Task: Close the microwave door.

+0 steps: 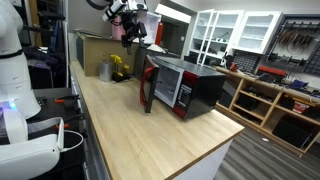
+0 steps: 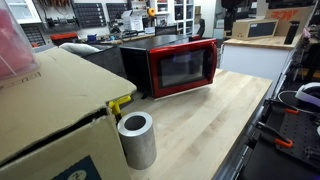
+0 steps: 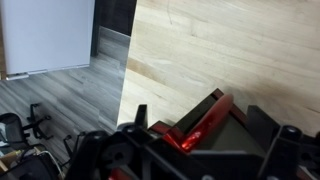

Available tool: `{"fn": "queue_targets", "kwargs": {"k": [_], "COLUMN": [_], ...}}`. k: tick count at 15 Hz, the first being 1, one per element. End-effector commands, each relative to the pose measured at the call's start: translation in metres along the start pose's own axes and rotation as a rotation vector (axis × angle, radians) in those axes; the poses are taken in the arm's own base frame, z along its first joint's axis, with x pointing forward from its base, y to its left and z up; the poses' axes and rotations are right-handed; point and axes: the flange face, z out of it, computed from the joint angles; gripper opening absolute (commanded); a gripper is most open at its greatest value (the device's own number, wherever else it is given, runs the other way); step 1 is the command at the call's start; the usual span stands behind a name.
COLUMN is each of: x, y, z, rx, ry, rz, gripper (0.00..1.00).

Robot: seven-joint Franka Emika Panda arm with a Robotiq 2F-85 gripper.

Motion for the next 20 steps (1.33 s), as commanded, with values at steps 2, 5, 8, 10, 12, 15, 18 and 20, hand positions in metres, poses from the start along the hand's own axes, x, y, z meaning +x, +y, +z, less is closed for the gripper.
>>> {"fn": "queue_targets", "kwargs": {"k": [2,5,8,10,12,15,18,20], "x": [-0.003,-0.003,-0.009,0.0,-0.002,0.0,0.019,0.032], "y": [-0.023,-0.04,-0.049,-0.05,-0.052,-0.055,-0.065,-0.068], "z": [-0.048,-0.061,-0.074,-0.065,-0.07,-0.073,-0.063,-0.053], "rx": [0.139,0.169,0.235,0.206,0.218,0.191,0.12,0.073], "ry": [0.087,0.115,0.119,0.111,0.12,0.147,0.21,0.25], "rz": [0.038,0.033,-0.004,0.011,0.01,0.027,0.128,0.199], "gripper": [1.0,1.0,1.0,1.0,1.0,1.0,1.0,1.0]}}
